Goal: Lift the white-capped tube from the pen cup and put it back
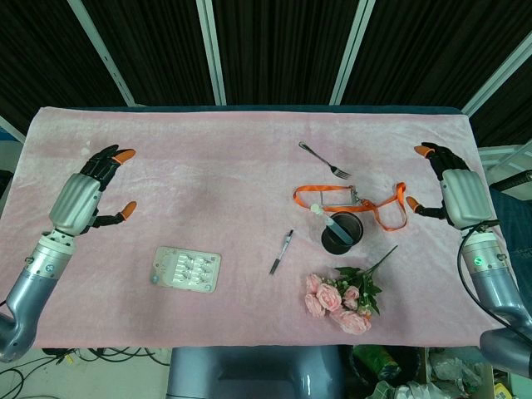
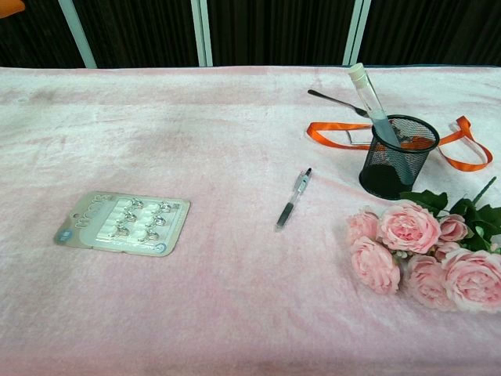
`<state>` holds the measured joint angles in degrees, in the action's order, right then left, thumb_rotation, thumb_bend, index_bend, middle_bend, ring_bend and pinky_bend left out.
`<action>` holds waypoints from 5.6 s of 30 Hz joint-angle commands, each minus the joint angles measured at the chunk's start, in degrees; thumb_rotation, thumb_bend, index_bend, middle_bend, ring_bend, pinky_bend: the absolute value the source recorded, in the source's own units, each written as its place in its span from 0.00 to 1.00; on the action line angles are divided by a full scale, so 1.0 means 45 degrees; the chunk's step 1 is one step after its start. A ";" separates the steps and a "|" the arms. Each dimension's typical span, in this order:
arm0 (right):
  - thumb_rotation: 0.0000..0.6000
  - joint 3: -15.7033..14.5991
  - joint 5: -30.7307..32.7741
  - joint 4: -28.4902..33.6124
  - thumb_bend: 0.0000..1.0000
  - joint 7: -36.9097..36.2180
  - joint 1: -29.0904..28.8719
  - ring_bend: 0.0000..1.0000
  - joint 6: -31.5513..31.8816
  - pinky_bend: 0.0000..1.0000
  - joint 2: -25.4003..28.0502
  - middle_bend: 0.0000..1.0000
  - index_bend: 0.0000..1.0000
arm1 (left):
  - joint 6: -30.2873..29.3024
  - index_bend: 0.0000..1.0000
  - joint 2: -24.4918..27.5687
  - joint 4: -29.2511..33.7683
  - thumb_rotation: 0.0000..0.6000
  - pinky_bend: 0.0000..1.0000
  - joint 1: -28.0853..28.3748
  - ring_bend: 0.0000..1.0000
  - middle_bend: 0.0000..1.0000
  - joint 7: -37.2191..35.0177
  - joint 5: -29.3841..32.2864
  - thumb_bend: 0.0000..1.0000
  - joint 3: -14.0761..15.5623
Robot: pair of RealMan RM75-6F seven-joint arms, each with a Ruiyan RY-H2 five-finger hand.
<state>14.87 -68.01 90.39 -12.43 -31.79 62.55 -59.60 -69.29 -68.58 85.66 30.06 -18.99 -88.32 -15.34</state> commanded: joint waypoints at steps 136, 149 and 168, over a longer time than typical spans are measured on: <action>1.00 0.0149 0.7731 0.0395 0.18 0.4129 -0.2607 0.09 -0.2930 0.16 -0.4352 0.11 0.54 | -0.3587 0.14 0.1339 0.1884 1.00 0.02 -0.5544 0.00 0.09 0.4774 0.3324 0.34 0.1556; 1.00 0.0235 0.7680 0.0390 0.28 0.3831 -0.2570 0.10 -0.3051 0.16 -0.4371 0.11 0.57 | -0.3729 0.15 0.1359 0.1956 1.00 0.02 -0.5644 0.00 0.09 0.4738 0.3374 0.34 0.1447; 1.00 0.1038 0.5528 0.0543 0.36 0.1025 -0.1756 0.10 -0.4047 0.16 -0.3843 0.12 0.59 | -0.3769 0.15 0.1381 0.2022 1.00 0.02 -0.5717 0.00 0.09 0.4708 0.3447 0.34 0.1351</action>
<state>18.58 -41.88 92.49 -6.08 -40.36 44.68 -77.39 -86.25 -62.36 94.76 4.33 2.19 -72.81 -9.26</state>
